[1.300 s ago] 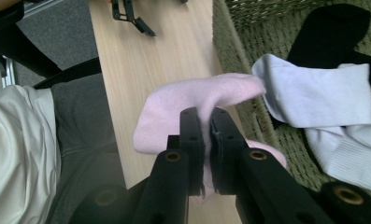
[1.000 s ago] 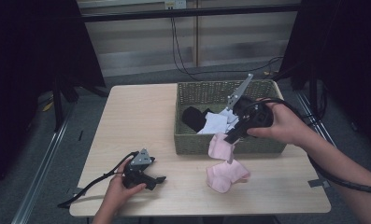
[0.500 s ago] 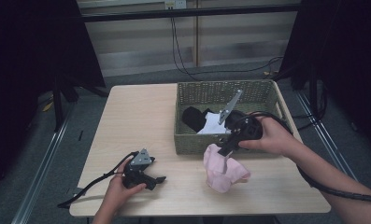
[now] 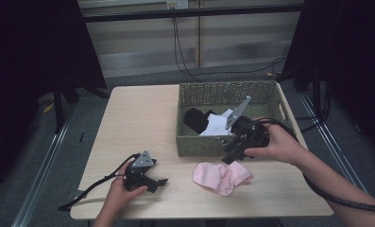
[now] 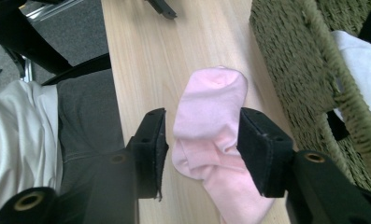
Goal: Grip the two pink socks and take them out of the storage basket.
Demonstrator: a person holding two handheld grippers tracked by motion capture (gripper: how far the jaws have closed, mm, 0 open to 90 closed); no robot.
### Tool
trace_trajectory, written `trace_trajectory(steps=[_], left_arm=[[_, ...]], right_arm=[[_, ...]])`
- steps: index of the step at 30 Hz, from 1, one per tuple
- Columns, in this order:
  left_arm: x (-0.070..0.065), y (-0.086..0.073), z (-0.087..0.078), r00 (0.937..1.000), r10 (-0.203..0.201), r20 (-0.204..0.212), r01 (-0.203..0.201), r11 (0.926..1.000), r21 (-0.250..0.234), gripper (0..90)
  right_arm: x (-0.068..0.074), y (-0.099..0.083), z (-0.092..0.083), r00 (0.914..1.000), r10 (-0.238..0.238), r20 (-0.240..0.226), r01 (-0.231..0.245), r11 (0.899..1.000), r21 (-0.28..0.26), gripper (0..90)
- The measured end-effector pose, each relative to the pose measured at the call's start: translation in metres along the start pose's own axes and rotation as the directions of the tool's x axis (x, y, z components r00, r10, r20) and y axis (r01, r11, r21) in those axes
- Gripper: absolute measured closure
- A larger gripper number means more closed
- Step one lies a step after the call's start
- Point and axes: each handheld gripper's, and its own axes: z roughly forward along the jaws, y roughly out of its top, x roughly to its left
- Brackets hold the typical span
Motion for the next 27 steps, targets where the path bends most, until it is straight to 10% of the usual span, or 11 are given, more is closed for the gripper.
trace_trajectory(steps=[27], left_arm=[[0.000, 0.000, 0.000, 1.0000, 0.000, 0.000, 0.000, 1.0000, 0.000, 10.9]], right_arm=[[-0.012, -0.062, 0.013, 0.9938, 0.066, 0.090, -0.059, 0.996, -0.069, 35.2]])
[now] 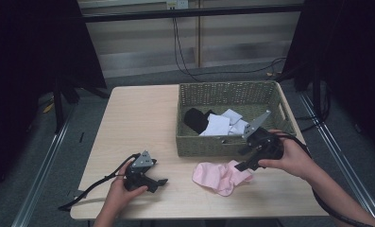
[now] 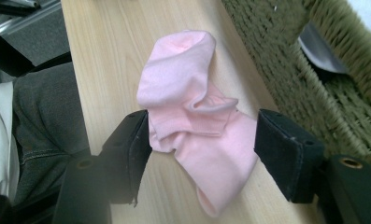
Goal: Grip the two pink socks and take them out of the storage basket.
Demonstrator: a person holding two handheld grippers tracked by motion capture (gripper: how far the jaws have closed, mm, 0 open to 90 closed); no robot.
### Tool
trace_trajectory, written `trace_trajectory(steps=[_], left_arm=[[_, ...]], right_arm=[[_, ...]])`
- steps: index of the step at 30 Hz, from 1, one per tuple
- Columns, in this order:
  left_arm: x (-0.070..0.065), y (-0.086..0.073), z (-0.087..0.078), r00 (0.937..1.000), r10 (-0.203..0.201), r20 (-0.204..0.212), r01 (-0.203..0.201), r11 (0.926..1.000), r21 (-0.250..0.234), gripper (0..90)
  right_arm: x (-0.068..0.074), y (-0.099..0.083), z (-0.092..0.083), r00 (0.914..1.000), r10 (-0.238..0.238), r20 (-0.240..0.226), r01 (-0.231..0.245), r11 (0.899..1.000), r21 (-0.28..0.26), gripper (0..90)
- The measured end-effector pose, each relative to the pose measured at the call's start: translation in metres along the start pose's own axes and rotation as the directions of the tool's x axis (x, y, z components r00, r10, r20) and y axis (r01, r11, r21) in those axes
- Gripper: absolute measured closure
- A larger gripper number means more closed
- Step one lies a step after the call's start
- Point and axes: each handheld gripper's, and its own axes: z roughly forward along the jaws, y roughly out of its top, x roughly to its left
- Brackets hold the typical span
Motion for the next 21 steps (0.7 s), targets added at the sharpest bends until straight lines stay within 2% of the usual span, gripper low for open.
trace_trajectory(steps=[8, 21], left_arm=[[0.000, 0.000, 0.000, 1.0000, 0.000, 0.000, 0.000, 1.0000, 0.000, 10.9], [0.000, 0.000, 0.000, 1.0000, 0.000, 0.001, 0.000, 1.0000, -0.002, 10.9]], right_arm=[[-0.003, -0.026, 0.005, 0.9977, 0.049, 0.048, -0.048, 0.999, -0.010, 32.7], [-0.009, -0.068, 0.016, 0.9906, 0.114, 0.075, -0.109, 0.992, -0.072, 30.4]])
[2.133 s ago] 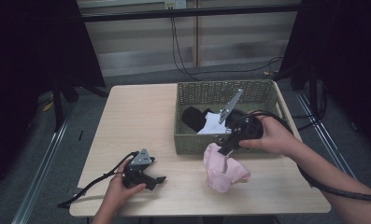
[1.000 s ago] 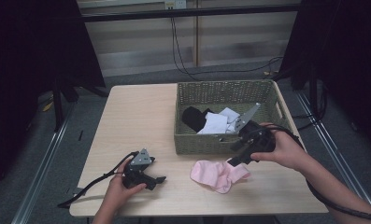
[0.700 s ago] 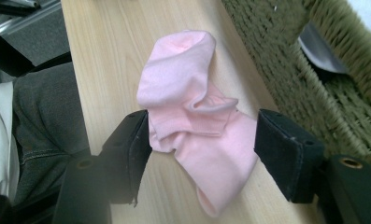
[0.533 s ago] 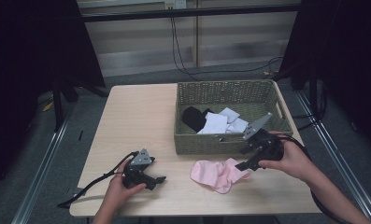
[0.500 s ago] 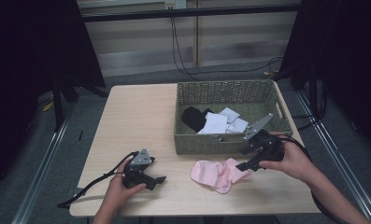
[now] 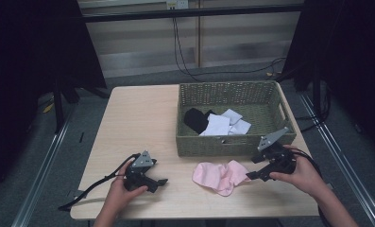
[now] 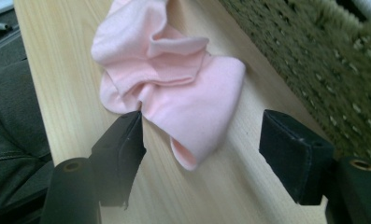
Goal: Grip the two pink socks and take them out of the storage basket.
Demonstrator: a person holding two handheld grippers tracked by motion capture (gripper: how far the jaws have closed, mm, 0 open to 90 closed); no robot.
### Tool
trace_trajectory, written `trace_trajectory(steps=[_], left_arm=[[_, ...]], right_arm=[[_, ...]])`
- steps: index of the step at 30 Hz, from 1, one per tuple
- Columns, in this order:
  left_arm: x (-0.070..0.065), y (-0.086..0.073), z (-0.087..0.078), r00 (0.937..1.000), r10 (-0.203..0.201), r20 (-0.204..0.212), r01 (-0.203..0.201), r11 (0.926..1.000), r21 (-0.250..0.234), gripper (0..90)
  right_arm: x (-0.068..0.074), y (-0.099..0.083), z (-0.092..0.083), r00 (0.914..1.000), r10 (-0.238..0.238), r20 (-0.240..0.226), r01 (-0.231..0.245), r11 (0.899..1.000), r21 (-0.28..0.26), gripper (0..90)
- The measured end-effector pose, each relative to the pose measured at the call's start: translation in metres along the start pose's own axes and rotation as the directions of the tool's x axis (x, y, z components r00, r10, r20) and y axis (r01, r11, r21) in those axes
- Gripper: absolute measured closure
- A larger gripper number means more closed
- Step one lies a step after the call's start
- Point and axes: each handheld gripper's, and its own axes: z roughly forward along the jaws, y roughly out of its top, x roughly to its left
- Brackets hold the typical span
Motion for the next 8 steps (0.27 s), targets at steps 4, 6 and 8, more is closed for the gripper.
trace_trajectory(steps=[4, 6, 8], left_arm=[[0.000, 0.000, 0.000, 1.0000, -0.001, -0.001, 0.001, 1.0000, 0.001, 10.9], [0.000, 0.000, 0.000, 1.0000, -0.001, 0.000, 0.001, 1.0000, 0.000, 10.9], [0.000, 0.000, 0.000, 1.0000, -0.001, 0.000, 0.001, 1.0000, 0.001, 10.9]], right_arm=[[-0.001, -0.011, 0.003, 0.9996, 0.003, 0.027, -0.002, 0.999, -0.039, 28.9], [-0.002, -0.013, 0.004, 0.9994, 0.008, 0.035, -0.006, 0.998, -0.064, 29.3], [-0.002, -0.013, 0.005, 0.9990, -0.014, 0.042, 0.016, 0.998, -0.061, 29.5]])
